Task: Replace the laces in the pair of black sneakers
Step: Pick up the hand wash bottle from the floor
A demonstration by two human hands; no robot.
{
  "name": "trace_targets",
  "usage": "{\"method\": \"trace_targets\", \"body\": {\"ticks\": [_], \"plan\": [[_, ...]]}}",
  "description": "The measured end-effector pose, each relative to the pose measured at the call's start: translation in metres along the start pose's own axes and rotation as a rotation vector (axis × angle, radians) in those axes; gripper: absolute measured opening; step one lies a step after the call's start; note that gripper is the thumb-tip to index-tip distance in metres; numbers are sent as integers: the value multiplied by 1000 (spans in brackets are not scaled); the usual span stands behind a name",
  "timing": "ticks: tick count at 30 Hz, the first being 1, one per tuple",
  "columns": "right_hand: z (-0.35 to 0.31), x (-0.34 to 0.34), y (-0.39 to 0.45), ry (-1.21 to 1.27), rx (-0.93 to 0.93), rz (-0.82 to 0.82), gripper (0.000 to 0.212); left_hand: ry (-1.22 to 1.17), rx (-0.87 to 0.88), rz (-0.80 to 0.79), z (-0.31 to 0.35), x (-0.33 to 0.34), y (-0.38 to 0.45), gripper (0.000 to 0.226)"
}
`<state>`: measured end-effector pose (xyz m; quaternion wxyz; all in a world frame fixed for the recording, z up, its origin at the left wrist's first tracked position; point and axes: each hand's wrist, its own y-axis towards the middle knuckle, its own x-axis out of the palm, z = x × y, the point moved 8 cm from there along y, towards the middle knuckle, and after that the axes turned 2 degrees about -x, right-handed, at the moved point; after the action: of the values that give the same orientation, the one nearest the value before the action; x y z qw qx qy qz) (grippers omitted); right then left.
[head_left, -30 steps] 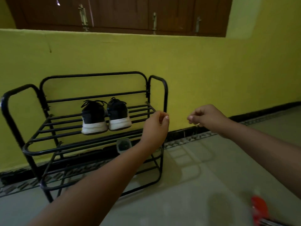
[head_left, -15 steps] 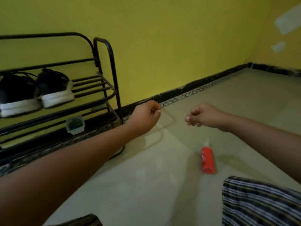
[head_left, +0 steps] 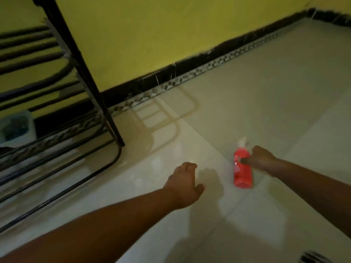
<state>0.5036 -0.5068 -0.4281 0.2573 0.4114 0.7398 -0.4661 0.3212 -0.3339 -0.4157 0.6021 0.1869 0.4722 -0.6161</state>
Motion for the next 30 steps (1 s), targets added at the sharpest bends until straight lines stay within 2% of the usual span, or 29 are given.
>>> {"method": "trace_targets", "body": {"ticks": [3, 7, 11, 17, 22, 27, 30], "plan": [[31, 21, 29, 173, 165, 19, 45, 189, 75, -68, -13, 35, 32, 77], [46, 51, 51, 240, 232, 31, 66, 280, 139, -86, -28, 61, 76, 74], [37, 58, 55, 256, 203, 82, 58, 381, 219, -160, -54, 87, 96, 71], [12, 69, 49, 327, 106, 21, 52, 355, 353, 11, -64, 93, 99, 73], [-17, 69, 38, 454, 74, -5, 41, 336, 374, -38, -66, 92, 100, 74], [-70, 38, -4, 673, -19, 28, 43, 327, 295, -193, -66, 90, 96, 78], [-100, 13, -41, 792, -39, -18, 49, 304, 196, -261, -50, 58, 91, 78]]}}
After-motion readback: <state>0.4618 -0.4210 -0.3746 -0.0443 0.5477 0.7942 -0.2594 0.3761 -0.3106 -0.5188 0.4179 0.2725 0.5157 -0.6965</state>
